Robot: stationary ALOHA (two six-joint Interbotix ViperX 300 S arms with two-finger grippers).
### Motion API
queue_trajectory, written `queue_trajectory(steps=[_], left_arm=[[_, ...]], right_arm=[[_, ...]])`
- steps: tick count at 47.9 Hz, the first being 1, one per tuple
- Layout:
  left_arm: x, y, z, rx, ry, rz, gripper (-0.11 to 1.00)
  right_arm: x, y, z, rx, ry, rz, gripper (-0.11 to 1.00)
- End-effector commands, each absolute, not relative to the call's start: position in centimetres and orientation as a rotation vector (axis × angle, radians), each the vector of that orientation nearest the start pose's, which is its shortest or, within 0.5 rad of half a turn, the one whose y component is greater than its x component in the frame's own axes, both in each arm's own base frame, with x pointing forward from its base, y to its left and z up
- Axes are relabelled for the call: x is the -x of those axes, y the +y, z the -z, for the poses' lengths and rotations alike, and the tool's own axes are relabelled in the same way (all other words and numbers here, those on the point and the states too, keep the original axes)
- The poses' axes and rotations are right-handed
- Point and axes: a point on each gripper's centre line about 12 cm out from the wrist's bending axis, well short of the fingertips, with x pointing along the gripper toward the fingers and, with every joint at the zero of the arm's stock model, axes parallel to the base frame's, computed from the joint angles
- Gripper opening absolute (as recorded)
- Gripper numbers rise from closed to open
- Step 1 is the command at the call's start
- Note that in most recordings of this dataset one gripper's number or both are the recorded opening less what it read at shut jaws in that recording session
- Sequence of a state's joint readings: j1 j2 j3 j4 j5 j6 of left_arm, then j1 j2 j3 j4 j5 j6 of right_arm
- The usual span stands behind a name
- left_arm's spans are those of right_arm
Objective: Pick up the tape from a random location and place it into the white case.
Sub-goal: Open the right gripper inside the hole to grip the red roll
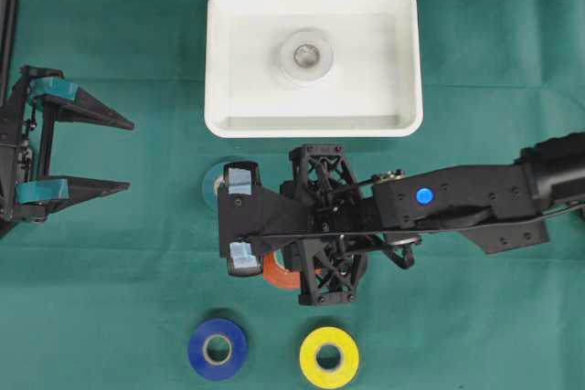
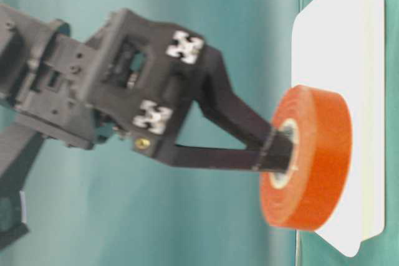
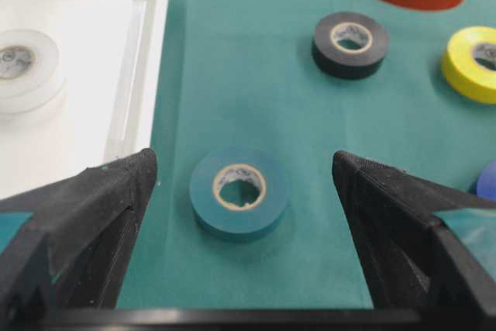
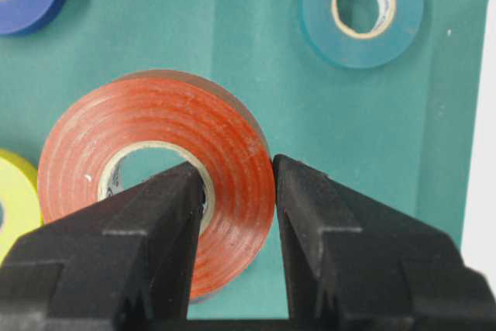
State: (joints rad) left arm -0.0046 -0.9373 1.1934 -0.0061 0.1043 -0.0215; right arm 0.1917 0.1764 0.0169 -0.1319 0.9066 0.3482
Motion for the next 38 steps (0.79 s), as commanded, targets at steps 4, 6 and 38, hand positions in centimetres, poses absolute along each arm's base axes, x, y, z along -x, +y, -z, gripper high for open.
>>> queue_trajectory(steps=[4,6,38], left_arm=[[-19.6,-0.1,-23.8,0.029,0.359,0.001,0.96],[-19.6,-0.1,-23.8,0.029,0.361,0.001,0.96],[-19.6,-0.1,-23.8,0.029,0.361,0.001,0.96]], right_arm=[[-44.8,7.4,-29.5,-0.095,0.999,0.059,0.31],[-44.7,7.4,-29.8,-0.095,0.996,0.059,0.31],[-44.4,7.3,-30.6,-0.096,0.979,0.058,0.31]])
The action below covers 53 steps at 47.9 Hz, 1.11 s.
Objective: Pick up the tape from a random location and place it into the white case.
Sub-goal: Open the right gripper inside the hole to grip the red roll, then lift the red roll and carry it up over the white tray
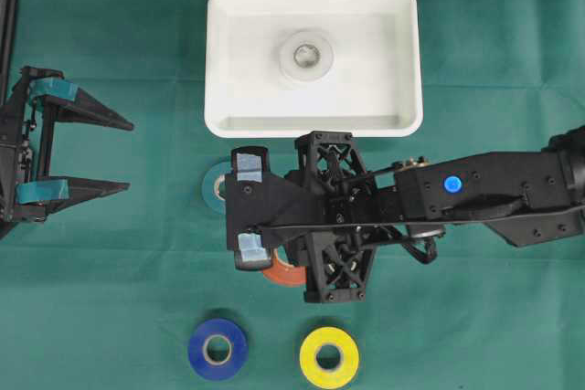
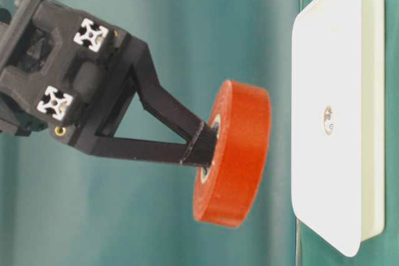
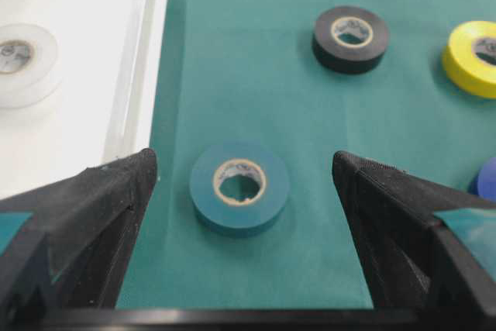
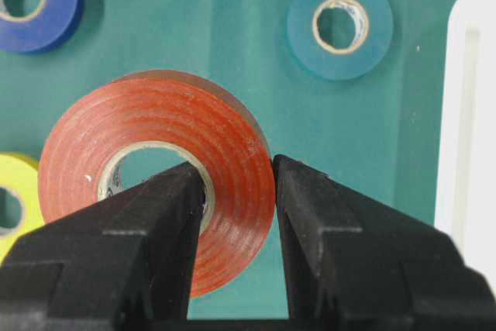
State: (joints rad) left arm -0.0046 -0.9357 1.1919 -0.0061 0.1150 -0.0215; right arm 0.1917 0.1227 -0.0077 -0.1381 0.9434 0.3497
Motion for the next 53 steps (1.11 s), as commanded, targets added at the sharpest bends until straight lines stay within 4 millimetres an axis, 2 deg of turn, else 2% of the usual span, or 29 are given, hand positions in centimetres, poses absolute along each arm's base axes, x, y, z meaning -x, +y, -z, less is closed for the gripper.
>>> queue_trajectory(steps=[1,38,45,53], left_arm=[[-19.6,-0.1,-23.8,0.029,0.359,0.001,0.96],[-19.6,-0.1,-23.7,0.029,0.367,0.001,0.96],[-19.6,-0.1,-23.7,0.029,0.368,0.001,0.96],[-19.6,-0.1,-23.7,0.029,0.368,0.001,0.96]], right_arm=[[-44.4,7.3,-30.6,-0.096,0.979,0.058,0.31],[-44.4,7.1,-30.6,-0.089,0.978,0.065,0.31],[-44.5,6.3,-30.5,-0.064,0.973,0.090,0.31],[-44.8,3.9,-30.5,-0.059,0.969,0.145,0.31]])
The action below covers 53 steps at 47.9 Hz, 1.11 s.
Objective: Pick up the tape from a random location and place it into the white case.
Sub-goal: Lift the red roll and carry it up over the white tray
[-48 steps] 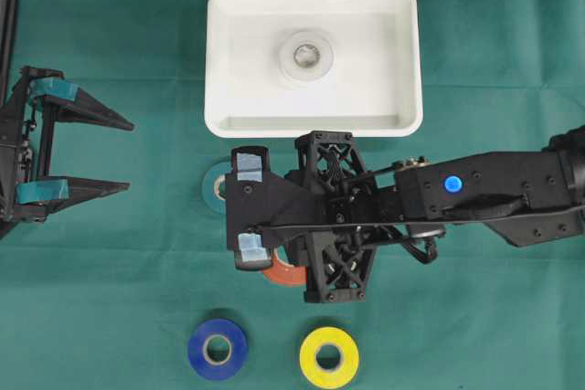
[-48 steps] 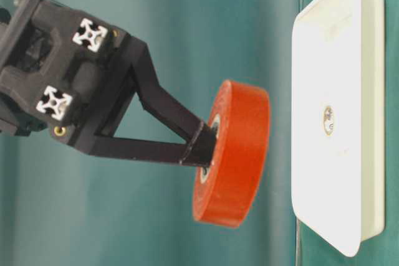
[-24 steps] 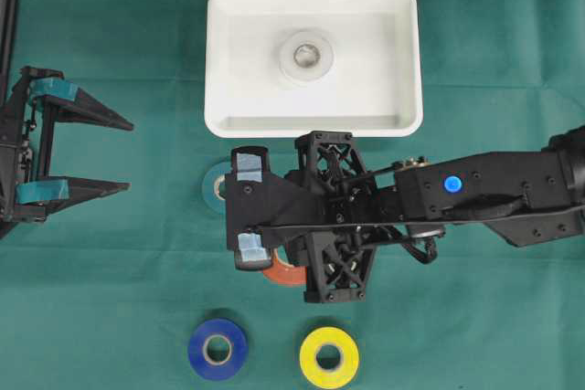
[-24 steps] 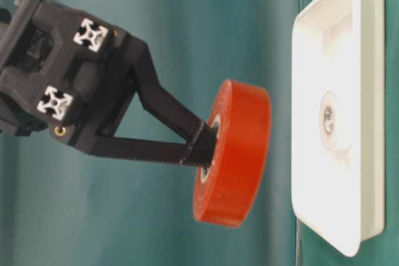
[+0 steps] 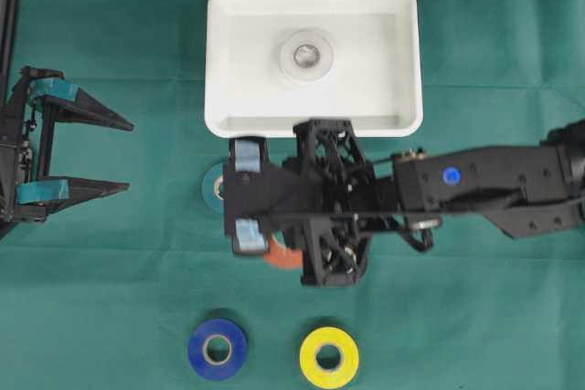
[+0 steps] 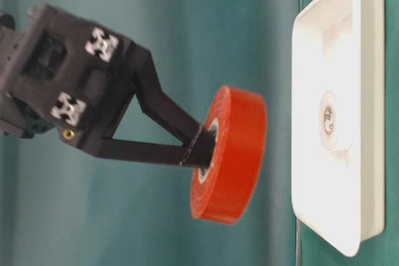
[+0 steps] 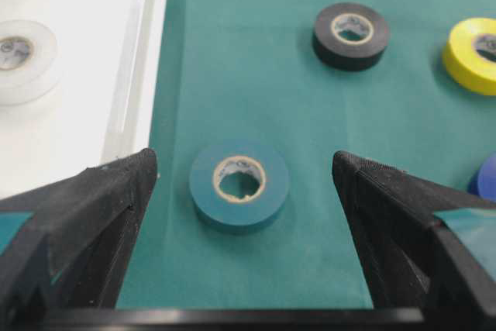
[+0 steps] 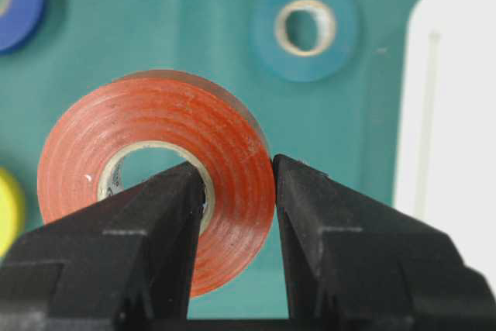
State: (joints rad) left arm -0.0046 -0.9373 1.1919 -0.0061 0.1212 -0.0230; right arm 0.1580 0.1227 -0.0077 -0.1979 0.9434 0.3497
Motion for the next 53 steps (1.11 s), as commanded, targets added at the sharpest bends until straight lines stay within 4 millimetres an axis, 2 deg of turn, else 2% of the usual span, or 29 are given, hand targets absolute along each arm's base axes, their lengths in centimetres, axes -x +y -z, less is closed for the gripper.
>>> queue_trajectory(steps=[1,15,37,43,53], left_arm=[[-19.6,-0.1,-23.7,0.029,0.367,0.001,0.96],[-19.6,-0.1,-23.7,0.028,0.367,0.002,0.96],[-19.6,-0.1,-23.8,0.028,0.364,0.002,0.96],[-19.6,-0.1,-23.8,0.028,0.364,0.002,0.96],[-19.7,-0.1,-23.9,0.023,0.357,0.003,0.96]], right_arm=[[-44.8,3.6,-30.5,-0.061,0.968,0.152,0.31],[-45.2,-2.4,-30.4,-0.125,0.940,0.267,0.31],[-43.4,-15.6,-29.1,-0.244,0.926,0.525,0.31],[-43.1,-17.3,-29.3,-0.258,0.892,0.555,0.31],[-42.4,-17.7,-29.1,-0.250,0.907,0.563,0.31]])
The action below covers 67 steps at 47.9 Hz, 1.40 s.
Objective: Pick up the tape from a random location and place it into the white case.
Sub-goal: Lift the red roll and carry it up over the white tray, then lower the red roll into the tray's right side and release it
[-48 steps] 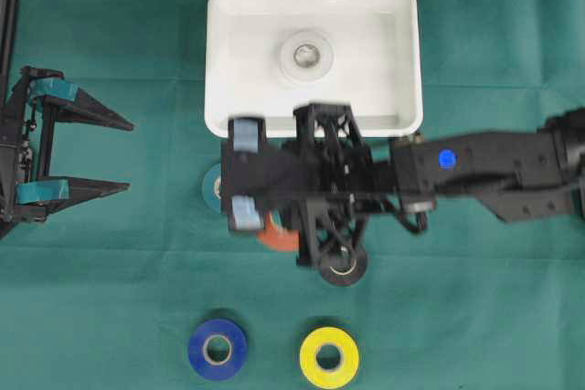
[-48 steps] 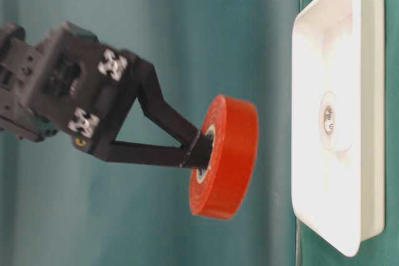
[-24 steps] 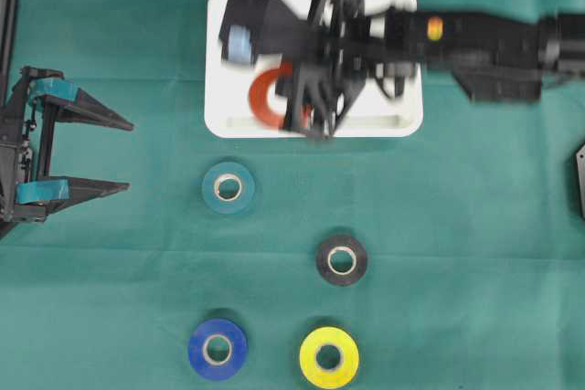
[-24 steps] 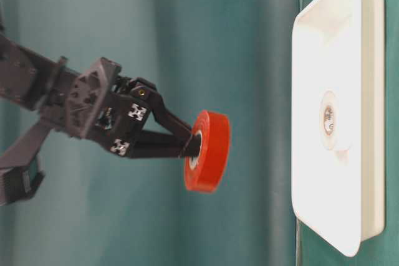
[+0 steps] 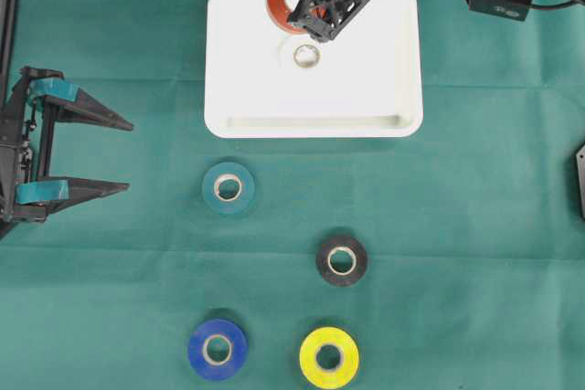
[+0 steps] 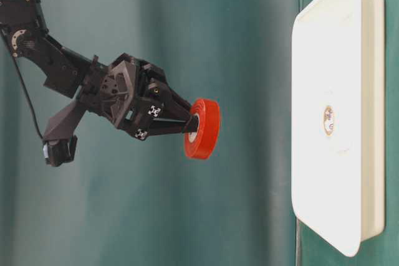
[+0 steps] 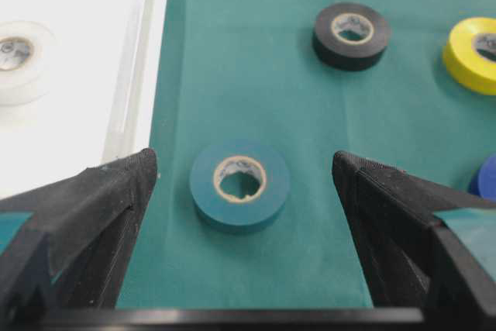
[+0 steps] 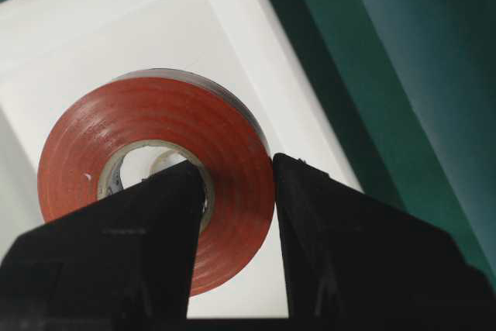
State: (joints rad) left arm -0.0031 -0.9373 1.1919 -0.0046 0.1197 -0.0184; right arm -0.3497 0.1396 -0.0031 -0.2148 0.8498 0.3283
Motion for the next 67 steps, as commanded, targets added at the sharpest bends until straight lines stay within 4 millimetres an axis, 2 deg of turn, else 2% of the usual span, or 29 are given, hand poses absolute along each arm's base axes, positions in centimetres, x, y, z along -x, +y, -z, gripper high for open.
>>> queue_trajectory(steps=[1,7,16,23,33,67], left_arm=[[-19.7,-0.1,-24.0,0.022,0.356,0.003,0.96],[-19.7,0.1,-24.0,0.022,0.354,-0.009,0.96],[-19.6,0.7,-24.2,0.019,0.348,-0.040,0.96],[-19.6,1.1,-24.1,0.007,0.351,-0.055,0.96],[-19.6,1.2,-24.1,0.006,0.351,-0.059,0.96],[-19.6,1.2,-24.1,0.014,0.351,-0.061,0.96]], right_arm=[[-42.1,-17.7,-29.1,-0.247,0.910,0.566,0.31],[-40.0,-18.3,-28.6,-0.238,0.935,0.596,0.31],[-35.6,-19.3,-28.2,-0.275,0.933,0.652,0.31],[-34.0,-19.1,-27.7,-0.279,0.935,0.659,0.31],[-33.5,-18.8,-27.5,-0.267,0.943,0.654,0.31],[-33.9,-18.9,-27.7,-0.252,0.909,0.646,0.31]])
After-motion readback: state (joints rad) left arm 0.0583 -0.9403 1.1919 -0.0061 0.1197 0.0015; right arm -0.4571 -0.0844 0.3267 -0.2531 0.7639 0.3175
